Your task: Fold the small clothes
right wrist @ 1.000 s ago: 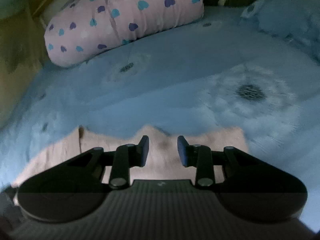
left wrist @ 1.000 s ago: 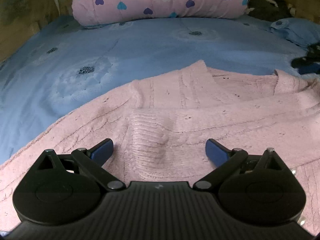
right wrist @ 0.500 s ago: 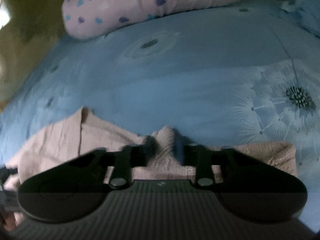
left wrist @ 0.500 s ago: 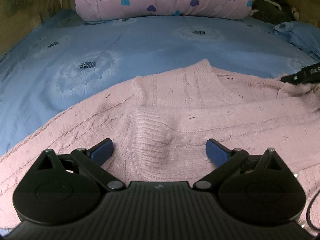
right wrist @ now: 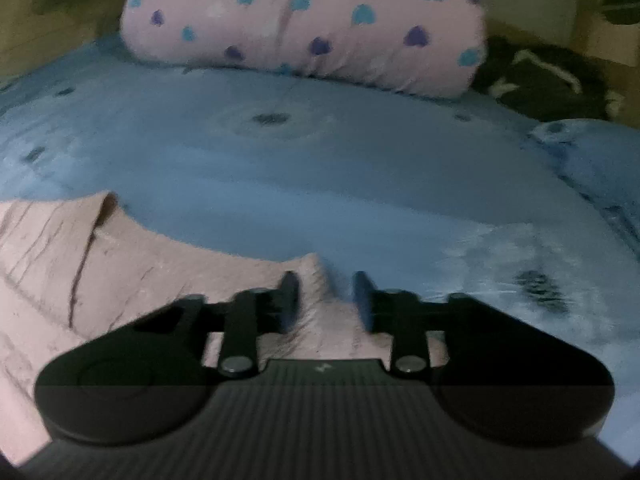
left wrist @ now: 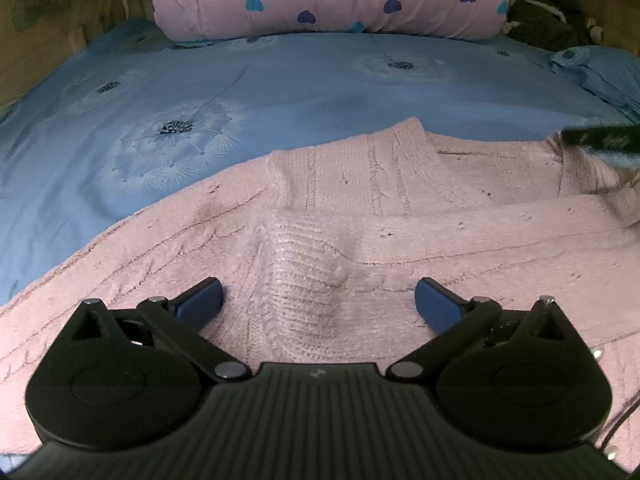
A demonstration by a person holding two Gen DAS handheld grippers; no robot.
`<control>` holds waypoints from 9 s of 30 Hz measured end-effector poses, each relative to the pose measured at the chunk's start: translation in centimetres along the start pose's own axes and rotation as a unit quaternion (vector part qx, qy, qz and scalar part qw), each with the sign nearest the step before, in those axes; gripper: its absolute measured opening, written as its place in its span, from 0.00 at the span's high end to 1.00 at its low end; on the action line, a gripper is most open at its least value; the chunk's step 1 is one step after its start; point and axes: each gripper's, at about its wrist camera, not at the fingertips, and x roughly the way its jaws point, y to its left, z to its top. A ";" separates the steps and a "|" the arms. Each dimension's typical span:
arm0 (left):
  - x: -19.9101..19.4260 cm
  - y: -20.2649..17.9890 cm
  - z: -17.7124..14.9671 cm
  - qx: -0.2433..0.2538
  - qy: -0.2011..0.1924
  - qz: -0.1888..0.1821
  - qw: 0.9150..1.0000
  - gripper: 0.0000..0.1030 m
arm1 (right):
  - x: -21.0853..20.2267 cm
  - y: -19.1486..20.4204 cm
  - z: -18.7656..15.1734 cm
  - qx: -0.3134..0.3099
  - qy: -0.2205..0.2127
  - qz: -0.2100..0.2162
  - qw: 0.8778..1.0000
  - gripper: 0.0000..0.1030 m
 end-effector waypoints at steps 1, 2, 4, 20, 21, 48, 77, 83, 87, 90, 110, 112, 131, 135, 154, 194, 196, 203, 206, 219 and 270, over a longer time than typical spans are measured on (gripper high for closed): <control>0.0 0.0 -0.1 0.000 -0.001 0.000 1.000 0.00 | -0.8 -0.4 0.1 0.009 -0.012 0.002 1.000 0.52; 0.1 0.0 -0.1 0.000 -0.002 0.001 1.000 0.00 | -1.9 -0.9 0.2 0.021 -0.029 0.009 0.999 0.49; 0.1 -0.2 -0.3 0.003 -0.006 0.002 1.000 0.00 | -3.7 -1.7 0.3 0.040 -0.045 0.021 0.998 0.47; 0.5 0.2 -0.5 -0.007 -0.001 -0.009 1.000 0.00 | -4.7 -2.2 -5.9 0.102 0.039 0.040 0.993 0.31; 0.5 0.2 -0.6 -0.006 -0.004 -0.007 1.000 0.00 | -4.7 -2.3 -5.9 0.105 0.041 0.042 0.993 0.27; -10.9 14.1 -3.3 -0.067 -0.019 0.110 0.992 0.00 | -16.1 0.4 -12.5 0.150 0.036 0.035 0.987 0.19; -12.5 25.5 -13.2 -0.339 0.023 0.124 0.932 0.00 | -17.4 2.8 -15.5 0.172 0.001 0.006 0.985 0.08; -11.7 28.0 -12.4 -0.426 -0.030 0.095 0.899 0.00 | -17.2 3.0 -15.3 0.164 0.008 0.000 0.986 0.08; -10.8 27.7 -11.0 -0.401 -0.035 0.134 0.906 0.18 | -17.2 3.3 -15.4 0.155 0.010 -0.005 0.988 0.08; -10.7 27.7 -10.6 -0.373 -0.032 0.150 0.915 0.62 | -17.3 2.9 -15.5 0.165 0.005 0.003 0.986 0.08; -22.4 17.3 1.9 -0.261 -0.228 -0.025 0.938 0.83 | -19.5 2.4 -14.4 0.176 -0.053 0.055 0.981 0.14; -22.7 15.3 3.3 -0.253 -0.220 -0.044 0.941 0.83 | -19.6 2.2 -14.3 0.182 -0.055 0.058 0.980 0.14; -7.4 11.8 0.8 -0.176 -0.038 0.090 0.980 0.35 | -21.1 1.7 -13.6 0.189 -0.074 0.084 0.976 0.14; -3.0 10.9 1.6 -0.140 -0.024 0.123 0.982 0.35 | -20.8 1.8 -13.5 0.189 -0.067 0.083 0.976 0.14; -1.2 21.9 -0.3 -0.233 -0.027 0.232 0.944 0.84 | -19.8 3.0 -13.6 0.168 -0.044 0.100 0.980 0.14; -7.8 -10.6 3.3 -0.029 -0.070 -0.176 0.981 0.87 | -21.6 0.4 -13.1 0.214 -0.076 0.072 0.971 0.14; -6.3 -11.0 2.1 -0.005 -0.053 -0.166 0.985 0.87 | -21.4 0.1 -13.1 0.217 -0.073 0.064 0.971 0.14; -6.8 -9.7 0.6 0.017 -0.030 -0.165 0.986 0.32 | -21.2 -0.3 -12.9 0.217 -0.070 0.048 0.973 0.14; -8.9 -8.2 0.1 0.026 -0.050 -0.153 0.987 0.25 | -20.9 -0.2 -13.0 0.215 -0.065 0.050 0.973 0.14; -8.6 -1.5 0.0 0.012 -0.055 -0.084 0.995 0.18 | -19.5 1.3 -13.4 0.184 -0.042 0.046 0.981 0.14; -4.5 0.5 -0.8 0.002 0.035 -0.056 0.998 0.14 | -18.6 -1.9 -12.0 0.205 0.089 0.004 0.975 0.80</control>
